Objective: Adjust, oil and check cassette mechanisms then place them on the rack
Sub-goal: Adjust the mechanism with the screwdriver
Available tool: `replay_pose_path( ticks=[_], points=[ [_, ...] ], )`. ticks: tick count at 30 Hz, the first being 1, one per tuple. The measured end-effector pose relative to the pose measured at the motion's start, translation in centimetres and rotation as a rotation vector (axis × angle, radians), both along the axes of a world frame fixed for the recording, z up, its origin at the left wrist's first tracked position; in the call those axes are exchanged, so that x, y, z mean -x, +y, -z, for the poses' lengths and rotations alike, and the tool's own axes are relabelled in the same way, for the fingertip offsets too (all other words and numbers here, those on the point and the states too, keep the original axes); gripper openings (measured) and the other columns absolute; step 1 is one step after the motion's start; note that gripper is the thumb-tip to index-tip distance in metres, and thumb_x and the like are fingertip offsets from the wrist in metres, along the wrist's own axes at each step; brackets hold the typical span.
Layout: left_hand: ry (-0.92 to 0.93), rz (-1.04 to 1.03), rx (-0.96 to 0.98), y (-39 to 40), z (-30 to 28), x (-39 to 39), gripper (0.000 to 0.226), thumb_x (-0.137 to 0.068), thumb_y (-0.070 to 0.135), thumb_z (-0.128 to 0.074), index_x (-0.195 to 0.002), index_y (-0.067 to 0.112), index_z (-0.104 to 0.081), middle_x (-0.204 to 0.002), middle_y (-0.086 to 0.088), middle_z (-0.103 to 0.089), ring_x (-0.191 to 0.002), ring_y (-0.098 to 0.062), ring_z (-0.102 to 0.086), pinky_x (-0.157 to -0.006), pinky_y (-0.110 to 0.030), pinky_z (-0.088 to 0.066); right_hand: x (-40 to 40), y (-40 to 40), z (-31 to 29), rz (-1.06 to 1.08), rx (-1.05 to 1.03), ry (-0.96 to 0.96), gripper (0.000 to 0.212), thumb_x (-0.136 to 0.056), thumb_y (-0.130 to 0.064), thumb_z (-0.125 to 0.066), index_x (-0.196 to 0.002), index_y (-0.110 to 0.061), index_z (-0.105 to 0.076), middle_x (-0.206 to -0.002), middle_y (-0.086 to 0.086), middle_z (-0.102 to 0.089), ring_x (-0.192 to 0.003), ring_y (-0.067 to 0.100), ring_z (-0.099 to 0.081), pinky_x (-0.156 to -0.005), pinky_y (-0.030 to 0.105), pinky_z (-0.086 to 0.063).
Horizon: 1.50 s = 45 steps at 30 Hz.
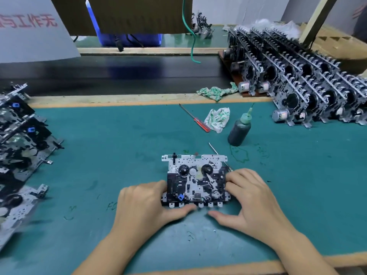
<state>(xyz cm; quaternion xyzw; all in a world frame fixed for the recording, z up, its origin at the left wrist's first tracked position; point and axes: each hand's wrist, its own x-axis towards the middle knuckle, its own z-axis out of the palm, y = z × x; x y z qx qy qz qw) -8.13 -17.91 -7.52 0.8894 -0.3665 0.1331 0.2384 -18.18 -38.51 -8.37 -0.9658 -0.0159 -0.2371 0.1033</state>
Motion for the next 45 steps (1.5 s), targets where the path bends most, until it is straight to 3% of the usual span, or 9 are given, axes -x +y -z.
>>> replay_pose_path(
  ticks=[4,9,17,32,36,45],
  points=[
    [-0.015,0.039,-0.011,0.0,0.0,0.1,0.064,-0.056,0.081,-0.052,-0.059,0.023,-0.025,-0.038,0.004,-0.038,-0.033,-0.018,-0.044,-0.036,-0.021,-0.026,0.0,-0.2,0.1,0.031,0.06,-0.014,0.053,-0.079,-0.06,-0.051,-0.06,-0.011,-0.057,-0.078,-0.002,-0.061,-0.076,0.022,-0.053,-0.079,0.026,-0.035],
    [-0.068,-0.057,-0.013,-0.5,-0.1,0.2,0.06,-0.061,0.073,-0.051,-0.045,0.017,-0.036,-0.035,0.002,-0.037,-0.03,-0.019,-0.043,-0.04,-0.019,-0.019,0.0,-0.2,0.2,-0.004,-0.037,-0.001,0.053,-0.072,-0.063,-0.059,-0.066,-0.01,-0.057,-0.079,0.0,-0.057,-0.076,0.021,-0.051,-0.08,0.025,-0.034],
    [0.032,0.146,-0.014,0.5,0.0,-0.5,0.068,-0.057,0.083,-0.05,-0.053,0.016,-0.042,-0.041,0.009,-0.042,-0.035,-0.014,-0.044,-0.033,-0.022,-0.036,-0.1,-0.3,0.6,0.02,0.087,-0.083,0.054,-0.077,-0.061,-0.057,-0.058,-0.01,-0.052,-0.07,0.0,-0.054,-0.068,0.023,-0.052,-0.079,0.031,-0.039],
    [0.055,0.188,-0.011,0.8,-0.1,-0.5,0.06,-0.061,0.076,-0.054,-0.054,0.018,-0.041,-0.042,0.011,-0.041,-0.036,-0.007,-0.039,-0.036,-0.02,-0.031,-0.2,-0.6,0.3,-0.006,0.128,-0.065,0.064,-0.076,-0.073,-0.047,-0.06,-0.011,-0.053,-0.071,0.0,-0.055,-0.068,0.023,-0.054,-0.084,0.031,-0.037],
    [0.061,0.187,-0.001,0.8,-0.1,-0.6,0.052,-0.061,0.076,-0.054,-0.058,0.028,-0.034,-0.042,0.012,-0.041,-0.037,-0.005,-0.039,-0.038,-0.021,-0.03,-0.2,-0.6,0.4,-0.002,0.112,-0.049,0.063,-0.079,-0.069,-0.047,-0.06,-0.009,-0.054,-0.071,0.001,-0.057,-0.068,0.024,-0.055,-0.08,0.029,-0.037],
    [0.095,0.225,0.063,1.0,0.0,-0.6,0.054,-0.06,0.071,-0.061,-0.063,0.031,-0.026,-0.044,0.01,-0.039,-0.04,-0.009,-0.037,-0.04,-0.023,-0.03,-0.2,-0.5,0.3,0.014,0.136,-0.048,0.055,-0.082,-0.06,-0.049,-0.062,-0.009,-0.055,-0.074,0.002,-0.059,-0.069,0.025,-0.057,-0.081,0.029,-0.037]
  ],
)
